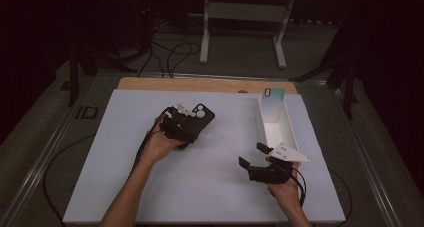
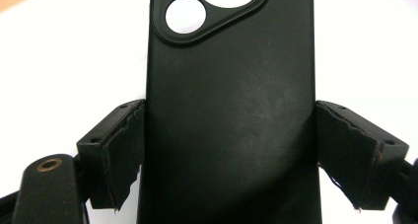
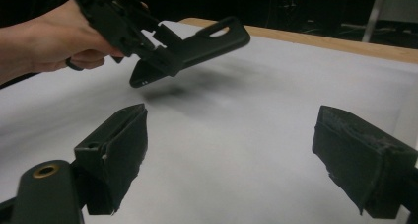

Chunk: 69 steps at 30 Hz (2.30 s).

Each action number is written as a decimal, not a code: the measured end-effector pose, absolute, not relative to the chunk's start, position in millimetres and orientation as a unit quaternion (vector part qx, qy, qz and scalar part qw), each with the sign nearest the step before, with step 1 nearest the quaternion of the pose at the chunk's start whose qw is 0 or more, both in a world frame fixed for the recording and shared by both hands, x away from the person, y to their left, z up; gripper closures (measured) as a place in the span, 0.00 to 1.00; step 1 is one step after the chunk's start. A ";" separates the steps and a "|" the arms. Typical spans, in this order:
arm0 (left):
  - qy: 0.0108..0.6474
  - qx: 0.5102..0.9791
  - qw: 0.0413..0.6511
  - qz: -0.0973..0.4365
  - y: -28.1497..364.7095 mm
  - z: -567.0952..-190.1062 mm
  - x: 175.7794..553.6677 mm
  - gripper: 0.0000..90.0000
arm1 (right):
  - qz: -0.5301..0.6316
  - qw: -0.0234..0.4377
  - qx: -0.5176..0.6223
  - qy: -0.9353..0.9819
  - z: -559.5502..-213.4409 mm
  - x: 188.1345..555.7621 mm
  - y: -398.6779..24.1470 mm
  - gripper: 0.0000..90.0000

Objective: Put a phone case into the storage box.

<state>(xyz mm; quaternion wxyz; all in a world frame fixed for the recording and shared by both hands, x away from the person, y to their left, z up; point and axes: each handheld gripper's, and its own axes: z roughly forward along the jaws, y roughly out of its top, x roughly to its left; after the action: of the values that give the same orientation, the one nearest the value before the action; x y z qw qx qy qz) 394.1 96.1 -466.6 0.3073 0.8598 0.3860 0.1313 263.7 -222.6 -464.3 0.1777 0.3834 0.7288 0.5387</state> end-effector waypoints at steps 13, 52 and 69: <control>0.376 0.822 0.395 0.161 112.6 -442.6 343.7 0.18 | 0.542 0.104 0.391 0.737 -434.9 302.0 -201.3 0.13; 0.315 0.794 0.483 0.196 94.3 -427.2 295.5 0.17 | 0.557 -0.055 0.385 0.734 -409.6 342.7 -121.0 0.82; 0.325 0.800 0.473 0.176 93.4 -435.0 298.6 0.14 | 0.553 -0.052 0.376 0.741 -411.4 337.3 -113.9 0.95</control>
<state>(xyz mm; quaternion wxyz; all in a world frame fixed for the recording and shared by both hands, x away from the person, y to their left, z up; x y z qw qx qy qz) 298.6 93.4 -435.0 0.4728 0.8000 0.3249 0.1760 337.3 -113.9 -411.4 -0.0523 0.3758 0.7415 0.5534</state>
